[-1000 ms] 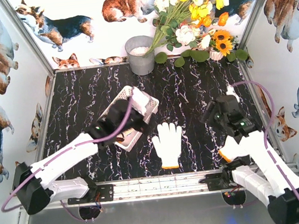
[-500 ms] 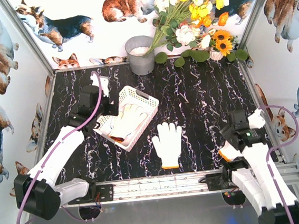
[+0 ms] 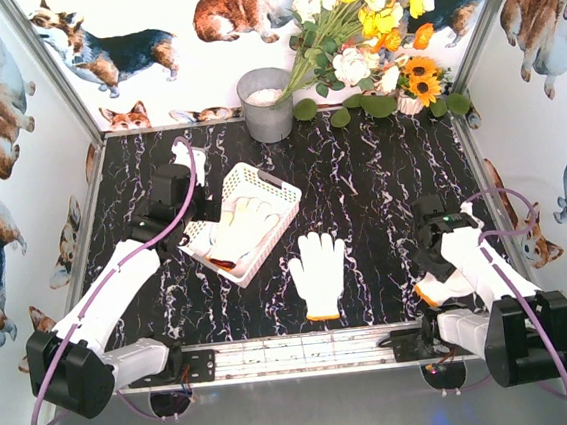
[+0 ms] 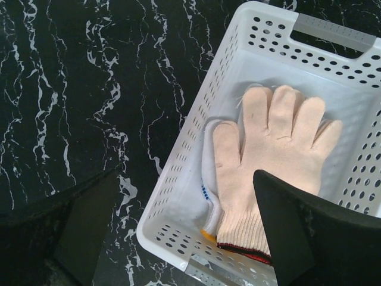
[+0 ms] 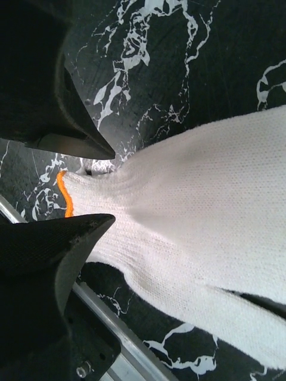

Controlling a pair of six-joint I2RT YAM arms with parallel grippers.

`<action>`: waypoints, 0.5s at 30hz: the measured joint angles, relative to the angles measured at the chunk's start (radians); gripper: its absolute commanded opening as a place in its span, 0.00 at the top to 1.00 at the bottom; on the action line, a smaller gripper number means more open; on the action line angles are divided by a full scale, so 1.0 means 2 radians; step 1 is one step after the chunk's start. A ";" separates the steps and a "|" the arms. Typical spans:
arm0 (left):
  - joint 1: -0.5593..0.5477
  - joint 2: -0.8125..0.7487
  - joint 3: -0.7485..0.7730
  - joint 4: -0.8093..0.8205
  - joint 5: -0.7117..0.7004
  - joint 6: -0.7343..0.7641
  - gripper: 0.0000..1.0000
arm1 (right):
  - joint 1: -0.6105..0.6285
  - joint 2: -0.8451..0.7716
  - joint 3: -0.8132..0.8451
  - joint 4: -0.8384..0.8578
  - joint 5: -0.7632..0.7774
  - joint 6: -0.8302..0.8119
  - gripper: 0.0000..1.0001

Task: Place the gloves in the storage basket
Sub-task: Pick up the glove at the corner of the board.

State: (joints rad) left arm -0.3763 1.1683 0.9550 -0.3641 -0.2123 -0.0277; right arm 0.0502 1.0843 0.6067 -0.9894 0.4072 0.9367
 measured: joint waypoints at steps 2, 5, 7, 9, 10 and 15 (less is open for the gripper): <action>0.000 0.000 0.000 0.000 -0.005 0.002 0.10 | 0.000 0.001 0.000 0.006 -0.007 -0.002 0.55; 0.000 -0.001 0.000 0.000 -0.009 0.004 0.10 | 0.000 0.002 -0.001 0.017 -0.016 -0.006 0.56; 0.000 -0.001 0.000 0.000 -0.011 0.006 0.10 | 0.000 0.003 -0.007 0.029 -0.024 -0.010 0.57; 0.000 -0.001 0.000 0.000 -0.013 0.007 0.10 | 0.000 0.012 -0.010 0.035 -0.033 -0.011 0.62; 0.000 -0.001 0.000 0.000 -0.014 0.007 0.10 | 0.000 0.020 -0.010 0.038 -0.036 -0.013 0.65; 0.000 -0.003 -0.001 0.000 -0.017 0.008 0.11 | 0.000 0.059 -0.010 0.043 -0.050 -0.019 0.82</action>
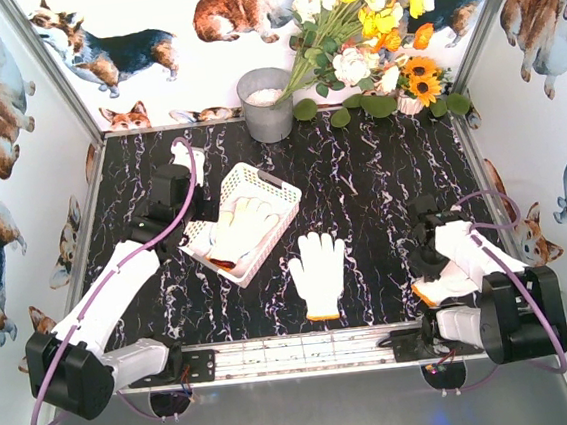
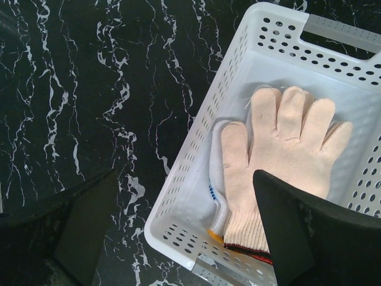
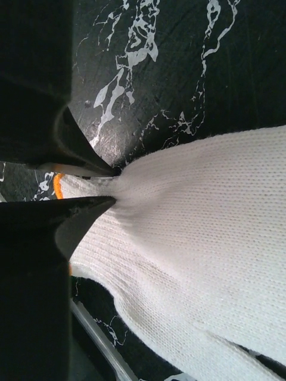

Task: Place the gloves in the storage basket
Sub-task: Pick up the glove at the corner of the board.

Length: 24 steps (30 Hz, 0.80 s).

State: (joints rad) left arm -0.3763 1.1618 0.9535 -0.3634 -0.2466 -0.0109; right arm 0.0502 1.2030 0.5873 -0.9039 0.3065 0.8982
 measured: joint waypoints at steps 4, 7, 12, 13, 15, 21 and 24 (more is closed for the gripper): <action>0.000 -0.005 -0.002 0.000 -0.001 0.001 0.11 | 0.000 -0.001 -0.001 0.000 -0.007 -0.001 0.99; 0.000 -0.007 -0.003 0.000 0.000 0.001 0.11 | -0.001 -0.010 -0.005 0.005 -0.017 -0.003 1.00; 0.000 -0.009 -0.003 0.000 0.000 0.001 0.11 | 0.001 -0.022 -0.007 0.024 -0.056 -0.016 1.00; 0.000 -0.010 -0.004 0.000 -0.001 0.001 0.11 | 0.004 -0.024 -0.007 0.027 -0.062 -0.019 1.00; 0.000 -0.012 -0.005 0.000 0.000 0.001 0.11 | 0.017 -0.028 -0.005 0.033 -0.074 -0.031 1.00; 0.000 -0.013 -0.005 0.000 0.000 0.001 0.11 | 0.116 -0.036 0.033 0.056 -0.111 -0.065 1.00; 0.000 -0.014 -0.006 0.000 0.000 0.001 0.11 | 0.176 -0.008 0.064 0.077 -0.127 -0.072 1.00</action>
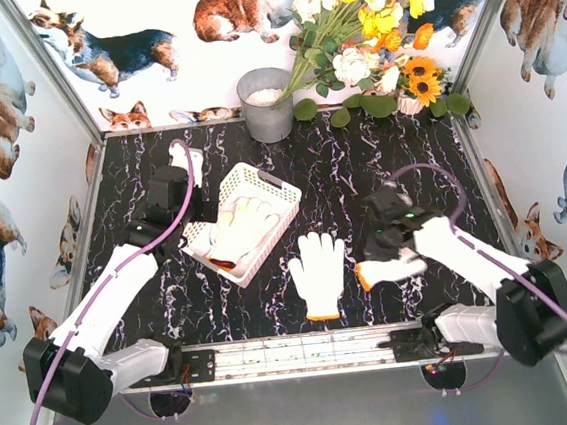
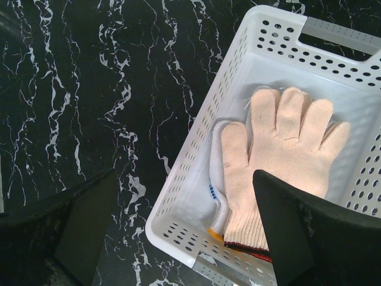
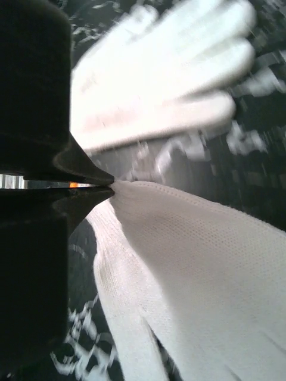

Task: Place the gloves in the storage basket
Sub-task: Pick up the glove at the corner of the board, then place the glove at the center of the board.

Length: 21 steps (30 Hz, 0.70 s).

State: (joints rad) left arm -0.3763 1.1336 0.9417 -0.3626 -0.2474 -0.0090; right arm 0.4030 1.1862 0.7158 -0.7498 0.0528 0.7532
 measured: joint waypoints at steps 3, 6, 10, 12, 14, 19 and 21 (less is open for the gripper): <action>0.000 0.000 0.000 0.000 0.001 0.000 0.12 | 0.076 0.035 0.026 0.016 -0.002 -0.005 1.00; 0.000 0.000 -0.002 0.001 0.006 0.000 0.12 | 0.149 0.061 0.047 0.026 -0.003 -0.003 1.00; 0.000 0.000 -0.003 0.002 0.021 0.000 0.12 | 0.194 0.061 0.055 0.029 -0.007 0.002 0.81; -0.001 0.000 -0.005 0.004 0.034 0.000 0.12 | 0.196 0.050 0.055 0.027 -0.008 0.004 0.65; -0.005 0.001 -0.006 0.004 0.047 -0.002 0.13 | 0.196 0.026 0.055 0.023 -0.003 0.005 0.55; -0.043 0.001 -0.006 0.003 0.077 -0.040 0.15 | 0.194 -0.068 0.050 0.007 0.027 0.018 0.49; -0.073 0.001 -0.006 0.004 0.086 -0.066 0.17 | 0.190 -0.099 0.043 0.004 0.035 0.025 0.51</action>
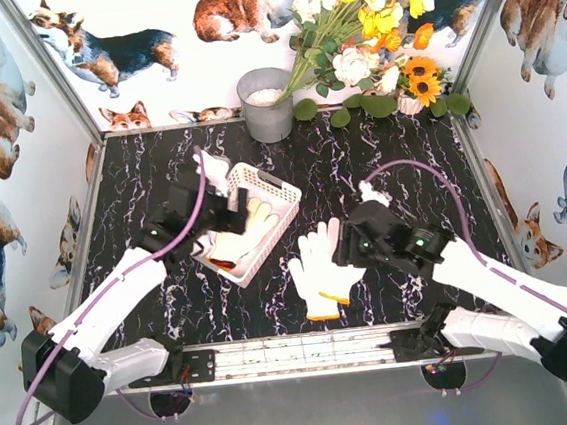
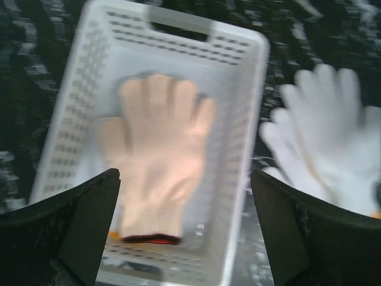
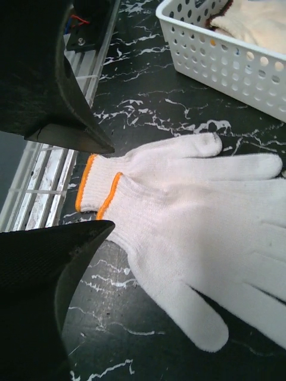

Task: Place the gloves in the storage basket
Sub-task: Place the glove at the center of the board, then turn over the glove at the center of the board.

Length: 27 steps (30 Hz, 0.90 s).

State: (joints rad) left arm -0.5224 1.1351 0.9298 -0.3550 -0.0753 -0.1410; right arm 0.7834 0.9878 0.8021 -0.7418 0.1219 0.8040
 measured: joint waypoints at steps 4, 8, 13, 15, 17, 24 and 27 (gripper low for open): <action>-0.070 0.000 -0.009 0.019 0.016 -0.065 0.23 | -0.022 -0.020 -0.026 -0.005 -0.005 0.019 0.54; -0.127 0.012 -0.040 0.061 0.024 -0.130 0.29 | -0.033 0.006 -0.053 -0.005 -0.022 0.043 0.55; -0.182 0.055 -0.061 0.086 0.023 -0.185 0.33 | -0.035 0.026 -0.101 0.029 -0.047 0.075 0.58; -0.198 0.067 -0.062 0.091 0.018 -0.197 0.35 | -0.037 0.025 -0.122 0.045 -0.052 0.088 0.58; -0.211 0.072 -0.062 0.096 0.013 -0.205 0.38 | -0.041 0.024 -0.139 0.055 -0.051 0.100 0.58; -0.270 0.085 -0.053 0.107 -0.013 -0.208 0.43 | -0.095 -0.026 -0.193 0.087 -0.047 0.123 0.57; -0.290 0.100 -0.046 0.108 -0.023 -0.208 0.43 | -0.132 -0.039 -0.209 0.101 -0.051 0.122 0.57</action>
State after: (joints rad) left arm -1.1023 1.3354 0.8387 -0.1394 -0.1219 -0.5564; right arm 0.5194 0.9104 0.3840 -0.5396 0.0189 1.0481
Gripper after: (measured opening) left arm 0.576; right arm 0.429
